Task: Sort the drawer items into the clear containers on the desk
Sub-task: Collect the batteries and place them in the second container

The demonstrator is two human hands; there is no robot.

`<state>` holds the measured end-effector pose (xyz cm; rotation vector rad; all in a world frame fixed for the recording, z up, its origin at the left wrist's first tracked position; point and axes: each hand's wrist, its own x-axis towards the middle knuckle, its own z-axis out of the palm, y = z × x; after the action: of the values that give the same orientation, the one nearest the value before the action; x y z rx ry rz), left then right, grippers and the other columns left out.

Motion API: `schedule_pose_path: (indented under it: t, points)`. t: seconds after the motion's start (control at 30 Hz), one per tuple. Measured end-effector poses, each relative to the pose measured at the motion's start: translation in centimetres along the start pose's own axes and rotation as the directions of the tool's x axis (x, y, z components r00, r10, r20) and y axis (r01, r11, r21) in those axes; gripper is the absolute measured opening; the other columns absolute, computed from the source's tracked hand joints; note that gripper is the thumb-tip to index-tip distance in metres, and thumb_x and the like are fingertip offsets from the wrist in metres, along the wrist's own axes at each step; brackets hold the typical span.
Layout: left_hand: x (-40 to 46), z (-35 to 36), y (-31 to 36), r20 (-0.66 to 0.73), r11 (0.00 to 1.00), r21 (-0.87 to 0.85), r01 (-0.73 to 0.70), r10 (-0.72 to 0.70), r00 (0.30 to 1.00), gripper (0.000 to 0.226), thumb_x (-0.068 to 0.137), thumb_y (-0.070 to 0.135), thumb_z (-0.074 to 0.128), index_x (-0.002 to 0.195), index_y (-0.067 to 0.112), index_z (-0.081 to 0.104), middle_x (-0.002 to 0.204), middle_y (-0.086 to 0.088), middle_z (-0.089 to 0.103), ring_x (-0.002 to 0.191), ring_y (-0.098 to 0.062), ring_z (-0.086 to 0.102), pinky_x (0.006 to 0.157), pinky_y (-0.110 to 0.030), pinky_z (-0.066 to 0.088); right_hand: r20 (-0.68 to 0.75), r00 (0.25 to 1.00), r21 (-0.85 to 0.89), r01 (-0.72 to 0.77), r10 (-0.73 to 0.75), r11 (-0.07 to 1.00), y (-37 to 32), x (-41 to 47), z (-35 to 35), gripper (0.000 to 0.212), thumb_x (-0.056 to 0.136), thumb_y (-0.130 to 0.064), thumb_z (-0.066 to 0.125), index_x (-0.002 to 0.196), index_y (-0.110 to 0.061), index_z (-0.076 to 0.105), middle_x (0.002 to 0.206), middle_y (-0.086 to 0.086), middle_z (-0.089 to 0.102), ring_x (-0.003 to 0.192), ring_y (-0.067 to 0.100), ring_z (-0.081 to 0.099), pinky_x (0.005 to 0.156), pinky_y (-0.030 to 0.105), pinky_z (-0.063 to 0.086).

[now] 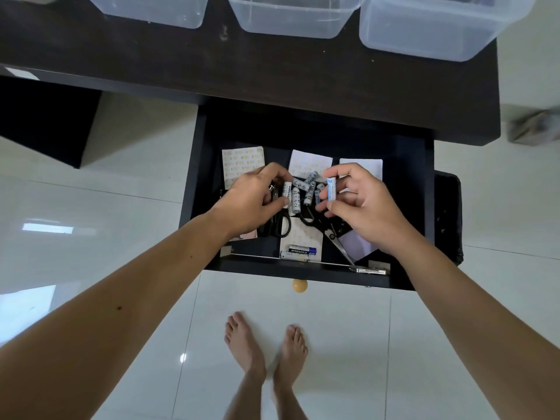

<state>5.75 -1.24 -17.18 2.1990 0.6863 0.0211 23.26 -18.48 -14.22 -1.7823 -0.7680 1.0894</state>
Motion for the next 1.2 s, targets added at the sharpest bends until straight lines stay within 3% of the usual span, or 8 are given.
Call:
schedule_pose_path:
  t: [0.1,0.27,0.33,0.53,0.77,0.9,0.97,1.2]
  points:
    - [0.0,0.1,0.0,-0.009,0.999,-0.053,0.006,-0.006,1.0,0.035,0.093,0.02,0.078,0.123,0.026,0.061,0.068,0.013,0.051,0.091,-0.024,0.071,0.08,-0.021,0.055,-0.029,0.999,-0.044,-0.024,0.023,0.999,-0.1,0.2,-0.1,0.022,0.099,-0.002,0.067,0.11,-0.021,0.066,0.107,0.012,0.073,0.087,0.018,0.08,0.076,0.032,0.06]
    - [-0.2,-0.4,0.3,-0.017,0.986,-0.151,0.073,-0.077,0.997,0.026,0.098,0.019,0.072,0.122,0.027,0.067,0.064,-0.016,0.055,0.06,-0.019,0.052,0.067,-0.004,0.042,-0.149,0.989,-0.3,-0.051,0.006,0.952,0.8,0.7,-0.2,0.009,0.099,-0.016,0.071,0.101,-0.024,0.068,0.076,0.004,0.064,0.059,0.007,0.058,0.059,0.017,0.05]
    - [-0.2,-0.3,0.3,-0.018,0.973,-0.207,0.106,-0.112,0.994,0.024,0.101,0.023,0.069,0.125,0.028,0.068,0.067,-0.009,0.05,0.058,-0.014,0.046,0.062,-0.007,0.042,-0.151,0.988,-0.443,-0.05,-0.02,0.895,0.9,1.0,-0.1,0.009,0.097,-0.02,0.073,0.102,-0.025,0.068,0.071,0.001,0.061,0.056,0.006,0.05,0.057,0.014,0.042]
    - [-0.1,-0.6,0.6,-0.059,0.946,-0.316,0.071,-0.095,0.994,0.019,0.105,0.03,0.062,0.123,0.032,0.069,0.115,-0.001,0.065,0.103,-0.019,0.069,0.095,-0.039,0.059,-0.161,0.987,-0.619,-0.077,-0.03,0.781,0.9,1.6,0.3,0.031,0.09,-0.038,0.083,0.113,-0.022,0.072,0.078,-0.013,0.052,0.071,0.009,0.052,0.061,0.024,0.038]
    - [-0.1,-0.4,0.6,-0.024,0.936,-0.343,0.085,-0.099,0.995,0.019,0.11,0.021,0.052,0.128,0.021,0.059,0.106,0.003,0.075,0.097,-0.011,0.073,0.091,-0.044,0.061,-0.101,0.993,-0.729,-0.032,-0.061,0.684,1.2,1.9,0.5,0.04,0.093,-0.045,0.079,0.121,-0.017,0.075,0.092,-0.007,0.055,0.09,0.014,0.055,0.078,0.028,0.039]
    - [-0.3,-0.3,0.8,0.042,0.975,-0.219,0.038,-0.03,0.999,0.024,0.111,0.017,0.047,0.13,0.025,0.058,0.079,-0.004,0.061,0.058,-0.017,0.053,0.052,-0.032,0.047,-0.098,0.992,-0.702,-0.015,-0.075,0.712,1.3,1.7,0.4,0.017,0.098,-0.036,0.074,0.101,-0.019,0.078,0.08,-0.008,0.061,0.073,0.007,0.054,0.064,0.023,0.04]
    - [-0.3,-0.3,1.1,0.055,0.992,-0.115,-0.042,0.049,0.997,0.018,0.107,0.019,0.054,0.123,0.025,0.062,0.086,0.005,0.059,0.056,-0.007,0.047,0.054,-0.02,0.041,-0.108,0.989,-0.693,-0.002,-0.101,0.721,1.3,1.7,0.3,0.013,0.098,-0.031,0.072,0.096,-0.019,0.077,0.079,-0.006,0.063,0.073,0.008,0.055,0.066,0.027,0.045]
    - [0.0,-0.1,1.4,0.062,0.943,0.317,-0.1,0.085,0.994,0.034,0.095,0.062,0.062,0.102,0.029,0.062,0.074,0.021,0.041,0.065,0.0,0.046,0.061,-0.027,0.036,0.058,0.997,-0.79,0.082,-0.058,0.608,1.5,1.8,0.7,0.024,0.095,-0.034,0.077,0.111,-0.017,0.075,0.091,-0.006,0.051,0.086,0.018,0.055,0.074,0.029,0.036]
